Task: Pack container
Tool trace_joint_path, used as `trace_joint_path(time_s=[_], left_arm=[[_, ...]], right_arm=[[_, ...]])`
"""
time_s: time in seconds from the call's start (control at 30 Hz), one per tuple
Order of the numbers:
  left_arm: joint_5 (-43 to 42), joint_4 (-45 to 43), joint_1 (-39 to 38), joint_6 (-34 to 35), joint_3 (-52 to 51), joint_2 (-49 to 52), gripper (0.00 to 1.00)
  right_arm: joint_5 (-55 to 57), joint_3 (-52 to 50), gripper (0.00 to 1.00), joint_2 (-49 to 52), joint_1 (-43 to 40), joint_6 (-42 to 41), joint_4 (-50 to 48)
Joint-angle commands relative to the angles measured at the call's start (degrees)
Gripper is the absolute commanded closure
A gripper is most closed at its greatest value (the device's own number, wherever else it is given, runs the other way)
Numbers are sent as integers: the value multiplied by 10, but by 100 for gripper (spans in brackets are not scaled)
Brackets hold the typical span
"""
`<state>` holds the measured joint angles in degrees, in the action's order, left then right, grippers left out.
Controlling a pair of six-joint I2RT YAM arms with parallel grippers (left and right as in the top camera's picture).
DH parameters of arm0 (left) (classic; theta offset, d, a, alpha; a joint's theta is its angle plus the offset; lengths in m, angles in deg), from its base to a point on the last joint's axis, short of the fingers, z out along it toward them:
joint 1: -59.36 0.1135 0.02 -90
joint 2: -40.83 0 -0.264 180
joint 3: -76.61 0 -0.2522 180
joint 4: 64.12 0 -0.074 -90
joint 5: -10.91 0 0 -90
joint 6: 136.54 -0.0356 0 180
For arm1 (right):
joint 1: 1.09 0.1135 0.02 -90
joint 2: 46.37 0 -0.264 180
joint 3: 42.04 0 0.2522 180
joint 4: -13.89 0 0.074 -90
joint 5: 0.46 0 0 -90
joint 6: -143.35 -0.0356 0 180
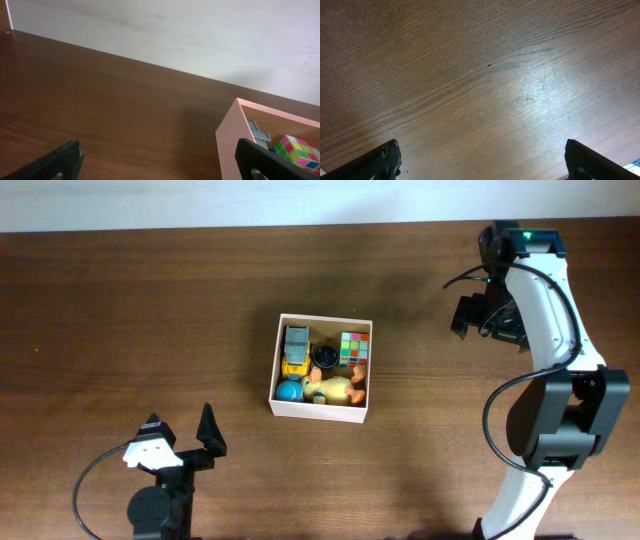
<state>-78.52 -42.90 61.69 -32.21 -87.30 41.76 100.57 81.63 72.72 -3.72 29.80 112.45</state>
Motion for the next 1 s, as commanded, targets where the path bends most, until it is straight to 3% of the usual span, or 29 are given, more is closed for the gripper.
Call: trace_joint_path(time_s=[0.0, 0.77, 0.97], left_arm=[[-8, -2, 2, -11, -5, -6, 1], [-8, -2, 2, -11, -5, -6, 1], [-8, -2, 2, -11, -5, -6, 1]], right_arm=[[-1, 0, 1, -2, 0, 2, 0], [-1, 0, 1, -2, 1, 2, 0], [-1, 0, 1, -82, 34, 2, -2]])
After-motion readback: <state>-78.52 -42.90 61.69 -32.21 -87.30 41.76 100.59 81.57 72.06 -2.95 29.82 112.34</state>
